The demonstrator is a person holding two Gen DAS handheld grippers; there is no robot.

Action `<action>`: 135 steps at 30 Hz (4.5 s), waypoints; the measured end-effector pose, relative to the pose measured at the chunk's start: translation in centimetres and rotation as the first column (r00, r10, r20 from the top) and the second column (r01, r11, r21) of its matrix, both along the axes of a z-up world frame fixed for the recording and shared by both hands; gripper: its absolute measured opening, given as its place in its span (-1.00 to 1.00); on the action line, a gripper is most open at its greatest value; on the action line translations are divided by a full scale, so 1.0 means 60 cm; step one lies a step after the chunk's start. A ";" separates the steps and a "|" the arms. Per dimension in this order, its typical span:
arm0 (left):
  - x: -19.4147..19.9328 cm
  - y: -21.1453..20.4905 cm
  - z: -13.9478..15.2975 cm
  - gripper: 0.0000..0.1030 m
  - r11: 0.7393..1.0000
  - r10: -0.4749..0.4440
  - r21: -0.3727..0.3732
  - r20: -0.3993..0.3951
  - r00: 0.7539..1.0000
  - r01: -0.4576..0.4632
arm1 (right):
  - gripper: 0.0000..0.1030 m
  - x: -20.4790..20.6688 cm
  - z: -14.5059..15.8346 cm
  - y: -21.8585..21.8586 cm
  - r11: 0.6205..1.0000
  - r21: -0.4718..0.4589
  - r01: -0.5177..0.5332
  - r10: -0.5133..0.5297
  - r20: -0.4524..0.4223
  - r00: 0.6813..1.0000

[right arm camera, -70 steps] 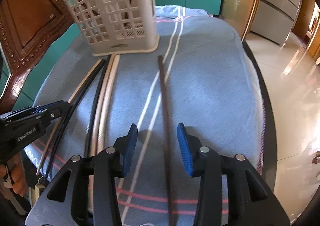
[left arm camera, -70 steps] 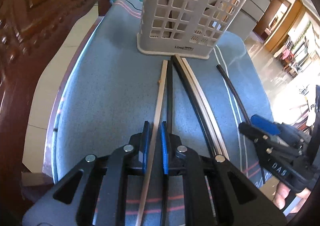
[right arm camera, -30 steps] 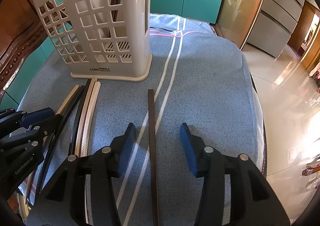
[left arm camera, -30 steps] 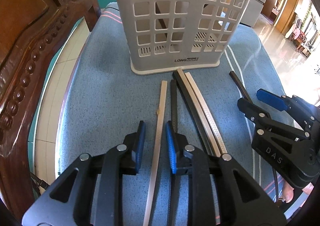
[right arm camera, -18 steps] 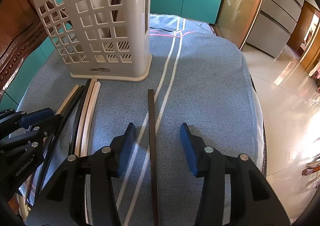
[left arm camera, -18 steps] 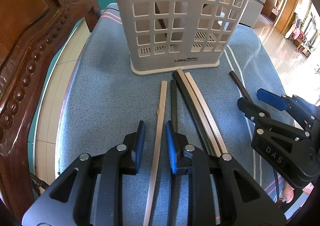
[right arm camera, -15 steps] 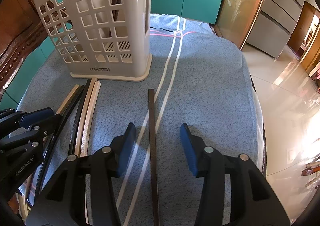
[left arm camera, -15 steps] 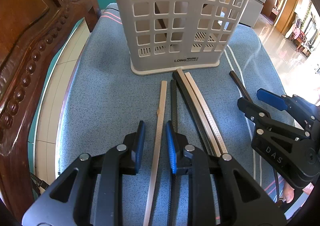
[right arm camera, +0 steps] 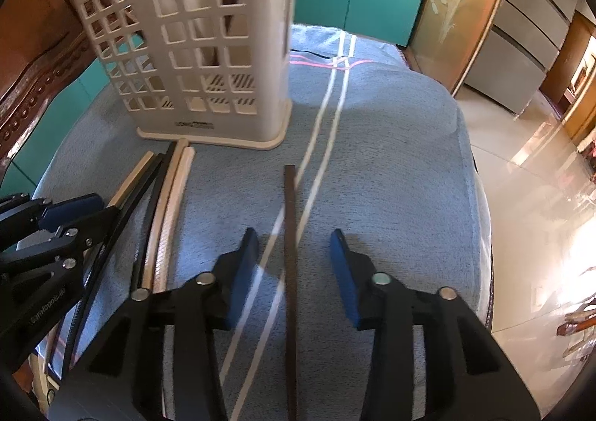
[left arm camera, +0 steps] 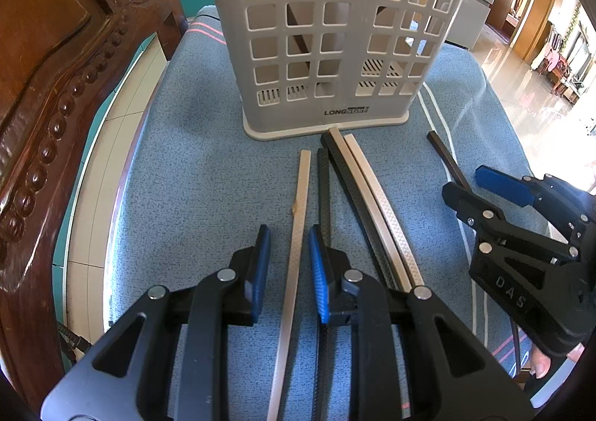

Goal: Organize utensils

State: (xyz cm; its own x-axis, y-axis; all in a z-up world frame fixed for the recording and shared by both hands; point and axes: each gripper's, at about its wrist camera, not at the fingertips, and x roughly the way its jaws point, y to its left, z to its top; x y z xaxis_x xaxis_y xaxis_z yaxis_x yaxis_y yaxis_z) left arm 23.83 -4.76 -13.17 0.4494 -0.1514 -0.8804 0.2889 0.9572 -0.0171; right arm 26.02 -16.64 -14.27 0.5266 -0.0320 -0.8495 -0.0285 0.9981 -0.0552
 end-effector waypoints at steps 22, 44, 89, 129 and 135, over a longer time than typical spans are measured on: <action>-0.036 0.049 0.081 -0.87 0.995 0.025 -0.104 0.099 0.995 -0.015 | -0.87 -0.085 0.136 -0.007 0.992 0.091 -0.085 0.066 0.198 0.978; -0.051 0.104 0.453 -0.87 0.937 0.075 -0.335 0.477 0.876 0.102 | -0.87 -0.123 0.477 -0.023 0.958 0.165 -0.234 0.100 0.573 0.814; -0.127 0.081 0.188 -0.12 0.991 0.042 -0.136 0.382 0.923 0.012 | -0.36 -0.172 0.180 -0.051 0.991 0.133 -0.020 -0.027 0.341 0.940; -0.134 0.072 -0.002 0.15 0.996 0.003 -0.089 0.009 1.000 -0.002 | -0.36 -0.084 0.012 0.056 0.982 0.161 -0.097 0.100 -0.014 0.995; -0.134 0.072 -0.004 0.18 0.996 0.003 -0.088 0.005 1.000 -0.003 | -0.42 -0.081 0.008 0.049 0.978 0.197 -0.074 0.081 -0.025 0.996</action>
State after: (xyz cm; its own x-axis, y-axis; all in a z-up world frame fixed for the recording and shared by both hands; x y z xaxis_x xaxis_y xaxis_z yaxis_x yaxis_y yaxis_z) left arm 15.78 -0.45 -13.42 0.4543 -0.2274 -0.8613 0.2866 0.9528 -0.1003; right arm 21.16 -13.72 -13.79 0.4926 0.1762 -0.8523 -0.1045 0.9842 0.1431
